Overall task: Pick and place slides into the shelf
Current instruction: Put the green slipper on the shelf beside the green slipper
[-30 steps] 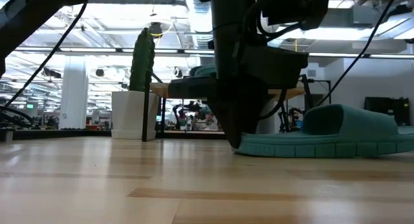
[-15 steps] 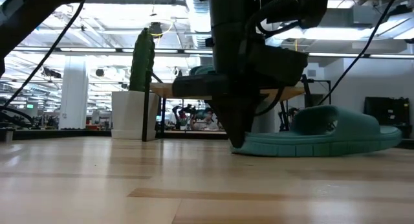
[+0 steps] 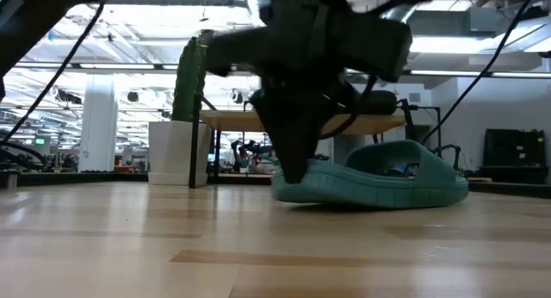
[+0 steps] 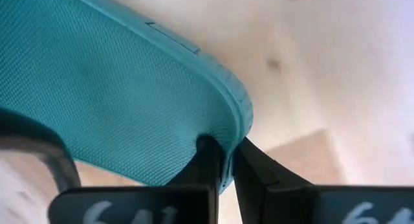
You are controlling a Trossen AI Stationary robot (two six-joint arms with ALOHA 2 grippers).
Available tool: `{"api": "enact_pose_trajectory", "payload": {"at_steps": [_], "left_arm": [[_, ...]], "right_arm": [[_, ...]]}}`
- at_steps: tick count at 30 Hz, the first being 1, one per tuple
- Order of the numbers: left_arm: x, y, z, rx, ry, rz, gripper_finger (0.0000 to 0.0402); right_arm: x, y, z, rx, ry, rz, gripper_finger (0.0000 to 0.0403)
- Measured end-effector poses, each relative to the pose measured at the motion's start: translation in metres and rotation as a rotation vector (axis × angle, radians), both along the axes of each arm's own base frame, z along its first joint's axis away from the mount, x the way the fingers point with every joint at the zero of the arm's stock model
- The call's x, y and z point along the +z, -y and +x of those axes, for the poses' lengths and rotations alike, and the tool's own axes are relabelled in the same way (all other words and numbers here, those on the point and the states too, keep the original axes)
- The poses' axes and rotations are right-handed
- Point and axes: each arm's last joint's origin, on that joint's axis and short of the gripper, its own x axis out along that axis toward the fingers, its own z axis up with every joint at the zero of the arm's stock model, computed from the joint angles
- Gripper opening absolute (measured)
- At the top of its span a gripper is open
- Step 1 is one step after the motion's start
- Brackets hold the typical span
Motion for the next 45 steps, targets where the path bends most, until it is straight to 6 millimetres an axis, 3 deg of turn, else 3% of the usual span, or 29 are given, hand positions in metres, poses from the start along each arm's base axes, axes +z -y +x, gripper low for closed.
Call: {"api": "enact_pose_trajectory", "payload": {"at_steps": [13, 20, 25, 35, 45], "left_arm": [[0.002, 0.070, -0.038, 0.026, -0.079, 0.050, 0.0005], [0.014, 0.092, -0.049, 0.085, -0.055, 0.020, 0.0005], [0.046, 0.091, -0.053, 0.238, 0.026, -0.034, 0.0005], [0.138, 0.071, -0.066, 0.594, 0.363, -0.170, 0.0002], [0.190, 0.064, -0.087, 0.730, 0.502, -0.320, 0.0002]], "right_arm": [[-0.001, -0.003, 0.000, -0.019, 0.020, 0.026, 0.0000], [0.001, 0.000, -0.003, -0.016, 0.001, -0.015, 0.0000], [0.003, 0.005, -0.007, 0.030, -0.047, -0.080, 0.0000], [0.005, 0.016, -0.012, 0.140, -0.137, -0.205, 0.0000], [-0.016, 0.017, -0.021, 0.181, -0.100, -0.203, 0.0000]]}}
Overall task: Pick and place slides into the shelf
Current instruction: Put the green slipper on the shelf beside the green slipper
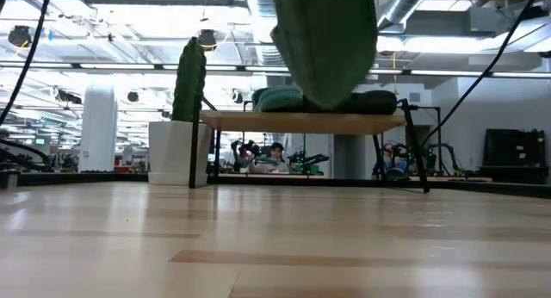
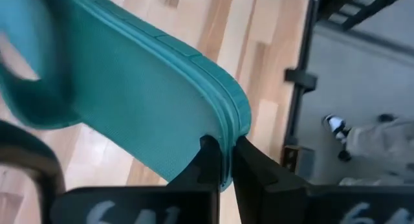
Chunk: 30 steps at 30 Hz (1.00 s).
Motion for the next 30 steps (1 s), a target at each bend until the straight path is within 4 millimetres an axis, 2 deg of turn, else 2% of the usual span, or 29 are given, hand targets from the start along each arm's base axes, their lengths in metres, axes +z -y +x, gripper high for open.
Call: {"api": "enact_pose_trajectory", "payload": {"at_steps": [9, 13, 22, 26, 30], "left_arm": [[0.046, -0.005, -0.020, 0.026, 0.199, -0.065, 0.0000], [0.069, -0.013, -0.038, 0.061, 0.279, -0.045, 0.0000], [0.121, -0.033, -0.089, 0.141, 0.464, 0.024, 0.0000], [0.130, -0.044, -0.113, 0.176, 0.462, 0.100, 0.0000], [0.125, -0.057, -0.128, 0.239, 0.374, 0.222, 0.0000]], "right_arm": [[-0.022, -0.001, -0.002, 0.008, 0.040, 0.086, 0.0000], [-0.029, -0.003, -0.001, 0.008, 0.061, 0.133, 0.0000], [-0.030, -0.006, 0.000, 0.008, 0.079, 0.167, 0.0000], [-0.031, -0.007, 0.001, -0.002, 0.089, 0.180, 0.0000], [-0.031, -0.009, 0.001, -0.008, 0.100, 0.198, 0.0000]]}}
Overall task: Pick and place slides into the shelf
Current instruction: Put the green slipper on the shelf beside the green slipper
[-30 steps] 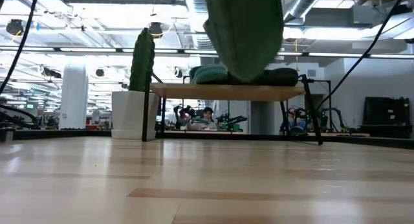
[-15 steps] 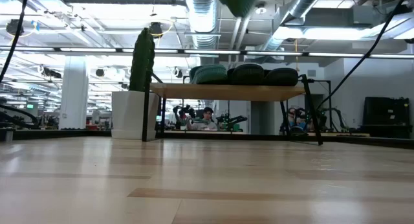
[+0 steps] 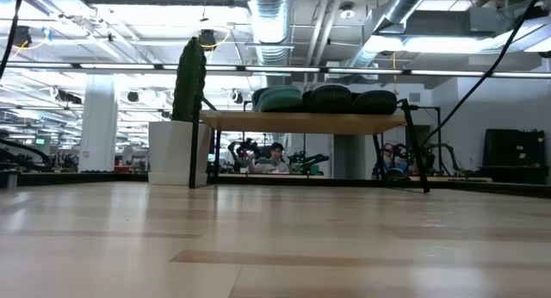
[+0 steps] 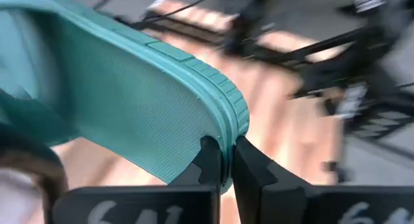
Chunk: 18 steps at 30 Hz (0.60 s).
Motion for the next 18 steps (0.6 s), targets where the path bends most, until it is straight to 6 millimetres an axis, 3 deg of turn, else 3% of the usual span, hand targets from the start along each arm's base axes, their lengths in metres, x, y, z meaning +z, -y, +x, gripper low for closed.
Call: {"api": "enact_pose_trajectory", "payload": {"at_steps": [2, 18], "left_arm": [[-0.005, -0.006, -0.003, 0.051, -0.053, 0.043, 0.0000], [-0.042, -0.048, 0.039, 0.120, -0.270, 0.229, 0.0001]], "right_arm": [[0.000, -0.001, 0.000, -0.003, 0.004, 0.009, 0.0000], [-0.001, -0.004, 0.004, -0.049, 0.031, 0.060, 0.0000]]}}
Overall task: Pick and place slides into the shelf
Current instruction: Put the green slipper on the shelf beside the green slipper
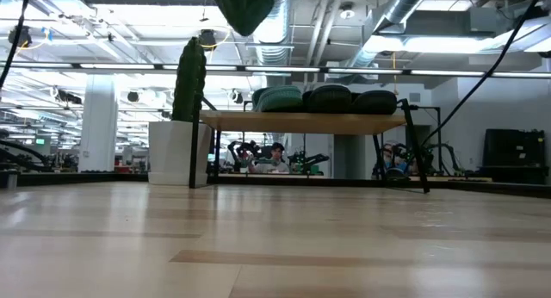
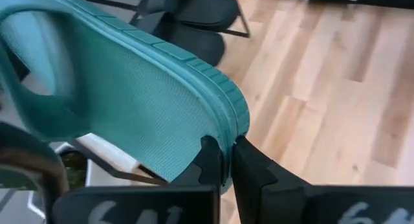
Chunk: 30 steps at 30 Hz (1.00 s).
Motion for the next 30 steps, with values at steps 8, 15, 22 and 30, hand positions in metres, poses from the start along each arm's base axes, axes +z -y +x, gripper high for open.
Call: {"api": "enact_pose_trajectory", "payload": {"at_steps": [8, 15, 22, 30], "left_arm": [[0.001, -0.032, 0.009, 0.070, -0.033, 0.054, 0.0001], [0.000, -0.064, 0.014, 0.116, -0.082, 0.064, 0.0001], [-0.021, -0.080, 0.022, 0.094, -0.213, 0.043, 0.0001], [-0.067, -0.078, 0.029, 0.061, -0.409, 0.031, 0.0000]], "right_arm": [[0.000, -0.001, 0.000, -0.024, 0.011, 0.011, 0.0000], [0.000, -0.001, 0.000, -0.025, 0.011, 0.011, 0.0000], [0.000, -0.001, 0.000, -0.026, 0.011, 0.010, 0.0000], [0.000, -0.001, 0.000, -0.026, 0.011, 0.010, 0.0000]]}}
